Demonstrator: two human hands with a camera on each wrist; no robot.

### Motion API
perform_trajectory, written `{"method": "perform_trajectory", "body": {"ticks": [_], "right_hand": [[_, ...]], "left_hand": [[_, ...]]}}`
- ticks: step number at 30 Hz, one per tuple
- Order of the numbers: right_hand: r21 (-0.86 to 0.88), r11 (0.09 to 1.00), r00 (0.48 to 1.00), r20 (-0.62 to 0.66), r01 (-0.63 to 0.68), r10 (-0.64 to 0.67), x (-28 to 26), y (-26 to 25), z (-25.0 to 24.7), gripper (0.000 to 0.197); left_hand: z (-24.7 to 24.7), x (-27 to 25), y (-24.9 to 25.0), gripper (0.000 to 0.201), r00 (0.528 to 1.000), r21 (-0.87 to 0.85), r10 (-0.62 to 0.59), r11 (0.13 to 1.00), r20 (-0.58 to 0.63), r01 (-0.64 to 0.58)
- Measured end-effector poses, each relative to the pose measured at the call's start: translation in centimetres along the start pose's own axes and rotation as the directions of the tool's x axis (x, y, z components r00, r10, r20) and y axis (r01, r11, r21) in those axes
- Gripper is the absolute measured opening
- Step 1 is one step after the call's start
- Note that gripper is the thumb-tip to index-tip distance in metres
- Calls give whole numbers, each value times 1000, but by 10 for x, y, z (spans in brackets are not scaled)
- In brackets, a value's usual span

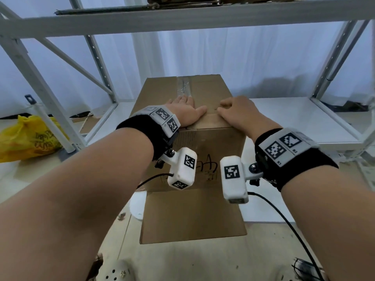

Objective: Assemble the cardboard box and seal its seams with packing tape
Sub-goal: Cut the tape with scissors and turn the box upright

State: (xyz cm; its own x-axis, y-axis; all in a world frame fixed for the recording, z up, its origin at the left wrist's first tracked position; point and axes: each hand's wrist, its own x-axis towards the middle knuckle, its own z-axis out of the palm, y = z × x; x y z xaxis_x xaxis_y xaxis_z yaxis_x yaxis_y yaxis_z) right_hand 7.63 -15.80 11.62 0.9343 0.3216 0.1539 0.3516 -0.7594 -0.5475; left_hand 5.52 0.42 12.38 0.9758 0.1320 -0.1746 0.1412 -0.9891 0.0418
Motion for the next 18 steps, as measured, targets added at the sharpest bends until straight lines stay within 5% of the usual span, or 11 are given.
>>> {"method": "perform_trajectory", "body": {"ticks": [6, 11, 18], "right_hand": [[195, 981, 991, -130, -19, 45, -15, 4, 5, 35], [603, 793, 978, -102, -84, 181, -26, 39, -7, 30], [368, 895, 949, -86, -254, 304, -48, 130, -28, 29]], "left_hand": [[5, -38, 8, 70, 992, -9, 112, 994, -62, -113], [26, -55, 20, 74, 955, 103, 202, 978, -217, -183], [21, -47, 8, 68, 906, 151, 337, 940, -256, -307]]}}
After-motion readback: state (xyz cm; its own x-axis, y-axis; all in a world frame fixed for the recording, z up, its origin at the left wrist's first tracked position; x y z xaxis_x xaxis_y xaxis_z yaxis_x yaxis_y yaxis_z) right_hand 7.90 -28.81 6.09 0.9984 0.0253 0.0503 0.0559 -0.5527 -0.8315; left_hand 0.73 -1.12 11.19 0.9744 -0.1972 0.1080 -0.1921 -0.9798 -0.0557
